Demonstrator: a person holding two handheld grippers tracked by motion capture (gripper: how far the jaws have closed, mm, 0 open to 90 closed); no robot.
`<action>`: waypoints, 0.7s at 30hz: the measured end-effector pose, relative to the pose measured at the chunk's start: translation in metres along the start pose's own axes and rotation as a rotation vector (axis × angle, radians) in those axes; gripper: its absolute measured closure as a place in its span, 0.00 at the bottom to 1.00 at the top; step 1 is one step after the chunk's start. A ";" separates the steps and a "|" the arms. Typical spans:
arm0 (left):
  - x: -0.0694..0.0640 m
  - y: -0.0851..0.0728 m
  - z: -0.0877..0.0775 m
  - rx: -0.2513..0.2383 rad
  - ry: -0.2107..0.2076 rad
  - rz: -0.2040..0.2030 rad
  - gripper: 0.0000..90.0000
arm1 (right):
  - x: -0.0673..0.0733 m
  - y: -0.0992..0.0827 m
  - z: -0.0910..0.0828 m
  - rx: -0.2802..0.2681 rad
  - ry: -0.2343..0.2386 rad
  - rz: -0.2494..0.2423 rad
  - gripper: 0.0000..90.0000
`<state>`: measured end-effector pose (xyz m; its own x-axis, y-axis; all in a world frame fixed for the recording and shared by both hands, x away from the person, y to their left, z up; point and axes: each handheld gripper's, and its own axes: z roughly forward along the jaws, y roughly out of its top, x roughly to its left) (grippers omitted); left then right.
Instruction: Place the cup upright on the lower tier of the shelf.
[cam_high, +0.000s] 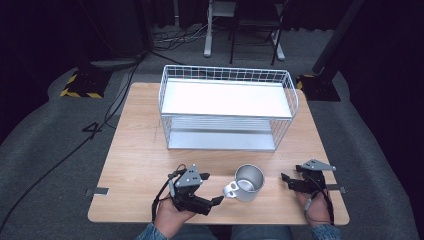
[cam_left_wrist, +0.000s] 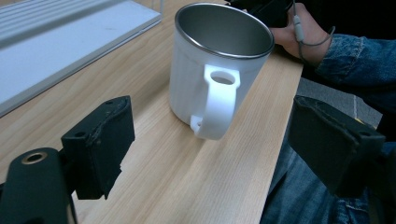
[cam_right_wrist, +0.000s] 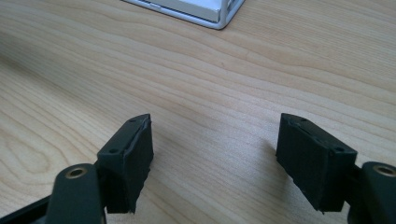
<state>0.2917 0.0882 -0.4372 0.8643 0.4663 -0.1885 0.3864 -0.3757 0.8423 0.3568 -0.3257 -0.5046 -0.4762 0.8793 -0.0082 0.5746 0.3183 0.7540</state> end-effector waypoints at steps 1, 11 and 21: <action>-0.001 0.000 0.002 0.001 -0.005 -0.002 0.17 | 0.000 0.000 0.000 0.000 0.000 0.000 0.31; -0.004 -0.003 0.026 0.019 -0.020 0.007 0.17 | 0.000 0.000 0.000 0.000 -0.002 -0.001 0.31; -0.004 -0.003 0.042 0.030 -0.045 0.018 0.28 | 0.000 0.000 0.000 -0.001 -0.008 -0.005 0.30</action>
<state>0.3004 0.0540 -0.4596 0.8842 0.4236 -0.1967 0.3801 -0.4080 0.8301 0.3564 -0.3254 -0.5046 -0.4732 0.8808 -0.0171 0.5716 0.3218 0.7548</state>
